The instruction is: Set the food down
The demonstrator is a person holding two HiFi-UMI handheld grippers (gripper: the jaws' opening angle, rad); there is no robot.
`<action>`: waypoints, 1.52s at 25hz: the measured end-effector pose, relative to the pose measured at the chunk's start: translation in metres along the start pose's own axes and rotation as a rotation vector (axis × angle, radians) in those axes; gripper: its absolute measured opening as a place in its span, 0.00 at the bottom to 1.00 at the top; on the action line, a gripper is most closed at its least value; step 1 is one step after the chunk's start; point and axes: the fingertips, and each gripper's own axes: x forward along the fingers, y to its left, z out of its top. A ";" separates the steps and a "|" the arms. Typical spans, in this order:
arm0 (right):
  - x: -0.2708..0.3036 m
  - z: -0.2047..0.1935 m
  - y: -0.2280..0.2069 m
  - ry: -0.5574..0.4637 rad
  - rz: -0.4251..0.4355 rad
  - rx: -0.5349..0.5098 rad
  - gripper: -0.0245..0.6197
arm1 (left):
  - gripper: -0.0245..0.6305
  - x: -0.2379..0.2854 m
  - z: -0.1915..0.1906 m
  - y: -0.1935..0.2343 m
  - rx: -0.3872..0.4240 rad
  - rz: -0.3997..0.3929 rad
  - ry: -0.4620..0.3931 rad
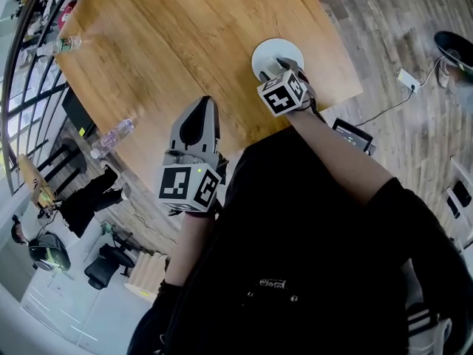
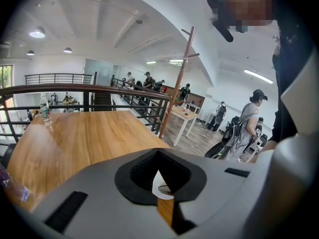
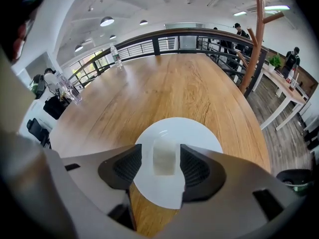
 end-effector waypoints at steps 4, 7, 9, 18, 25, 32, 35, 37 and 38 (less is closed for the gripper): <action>-0.009 0.013 -0.005 -0.039 -0.005 0.021 0.40 | 0.04 -0.002 0.004 -0.001 0.011 -0.002 -0.009; -0.024 0.028 -0.003 -0.090 0.006 0.039 0.40 | 0.04 -0.008 0.006 -0.003 0.018 -0.001 -0.018; -0.036 0.043 0.001 -0.130 0.028 0.053 0.40 | 0.04 -0.010 0.012 -0.005 0.029 -0.011 -0.033; -0.124 0.120 0.024 -0.363 0.078 -0.023 0.14 | 0.04 -0.028 0.043 -0.008 0.058 -0.052 -0.140; -0.213 0.167 0.046 -0.588 0.132 -0.128 0.07 | 0.04 -0.037 0.075 -0.012 0.078 -0.097 -0.284; -0.303 0.217 0.076 -0.794 0.137 -0.219 0.07 | 0.04 -0.047 0.121 -0.016 0.136 -0.131 -0.393; -0.323 0.232 0.088 -0.854 0.123 -0.259 0.07 | 0.04 -0.051 0.134 -0.017 0.157 -0.137 -0.427; -0.327 0.239 0.097 -0.876 0.133 -0.273 0.07 | 0.04 -0.051 0.141 -0.018 0.166 -0.145 -0.439; -0.328 0.239 0.102 -0.878 0.143 -0.273 0.07 | 0.04 -0.052 0.142 -0.019 0.169 -0.150 -0.441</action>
